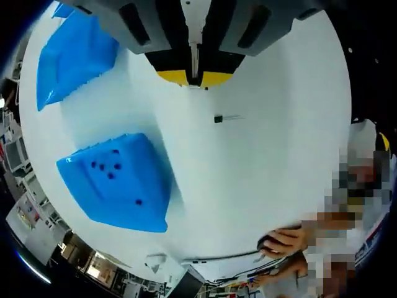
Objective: Pick up the resistors one by one and place each resistor into its matching bin, sorting the parts by color and model until every resistor is separated into the correct bin for its type
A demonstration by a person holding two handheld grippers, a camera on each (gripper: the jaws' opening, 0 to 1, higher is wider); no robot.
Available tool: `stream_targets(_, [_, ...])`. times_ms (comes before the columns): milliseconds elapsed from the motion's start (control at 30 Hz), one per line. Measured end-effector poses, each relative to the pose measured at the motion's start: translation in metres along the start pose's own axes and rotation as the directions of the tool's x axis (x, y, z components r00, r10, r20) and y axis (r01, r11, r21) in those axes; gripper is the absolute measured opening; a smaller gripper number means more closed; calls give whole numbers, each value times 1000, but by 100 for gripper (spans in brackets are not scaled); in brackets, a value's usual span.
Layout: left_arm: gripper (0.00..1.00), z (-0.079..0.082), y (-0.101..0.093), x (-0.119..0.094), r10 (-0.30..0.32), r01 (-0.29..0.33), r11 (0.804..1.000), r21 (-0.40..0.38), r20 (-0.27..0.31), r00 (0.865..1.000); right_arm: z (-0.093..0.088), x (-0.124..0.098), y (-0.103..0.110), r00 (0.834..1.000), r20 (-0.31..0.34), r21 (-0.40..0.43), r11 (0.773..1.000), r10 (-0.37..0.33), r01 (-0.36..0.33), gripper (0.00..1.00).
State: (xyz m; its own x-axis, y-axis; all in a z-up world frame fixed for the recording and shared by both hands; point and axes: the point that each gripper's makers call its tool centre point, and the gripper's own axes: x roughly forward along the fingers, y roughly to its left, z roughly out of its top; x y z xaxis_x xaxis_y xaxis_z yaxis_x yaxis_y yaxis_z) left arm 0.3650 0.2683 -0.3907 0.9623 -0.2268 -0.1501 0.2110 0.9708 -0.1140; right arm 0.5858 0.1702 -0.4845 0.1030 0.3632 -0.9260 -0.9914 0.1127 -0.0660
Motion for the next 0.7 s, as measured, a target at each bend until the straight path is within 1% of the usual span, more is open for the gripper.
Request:
stream_targets(133, [67,1,0,0,1,-1,1000,-2,4,1000,4,-11,1,999,49,19,1000,6,-7,7])
stream_targets(200, [67,1,-1,1,0,0,1000,1,2,1000,8,-21,0,995,101,38,999,1,-5,7])
stream_targets(300, [67,4,-3,3,-7,7,1000,4,7,1000,15,-43,-1,978,209,87,996,-12,-7,7])
stream_targets(333, [67,5,-3,4,-8,8,1000,6,9,1000,18,-51,-1,967,255,100,995,-18,-8,7])
stream_targets(367, [67,6,-3,4,-8,8,1000,7,11,1000,20,-57,-1,958,287,110,994,-25,-7,7])
stream_targets(400, [67,7,-3,5,-9,9,1000,8,14,1000,22,-70,-1,936,348,138,990,-45,-4,7])
stream_targets(433, [67,8,-2,5,-7,7,1000,8,17,1000,23,-80,0,917,396,151,988,-59,-2,7])
stream_targets(467, [67,9,-2,6,-5,5,1000,9,20,1000,22,-86,1,903,424,158,987,-69,1,7])
stream_targets(533, [67,12,-1,6,-3,2,1000,11,25,1000,20,-107,0,853,508,191,981,-124,29,7])
stream_targets(567, [67,13,0,7,-2,2,1000,12,27,1000,18,-117,-1,825,543,211,976,-156,46,7])
stream_targets(600, [67,14,0,7,-2,1,1000,14,29,1000,15,-132,0,778,596,229,971,-198,71,7])
stream_targets(633, [67,16,0,8,-3,2,1000,17,32,999,11,-142,3,749,626,240,968,-217,80,7])
stream_targets(667, [67,18,0,8,-3,2,1000,18,36,999,6,-153,3,711,657,270,959,-252,89,7])
stream_targets(700, [67,19,0,9,-3,3,1000,20,39,999,3,-165,6,668,691,283,954,-276,101,7])
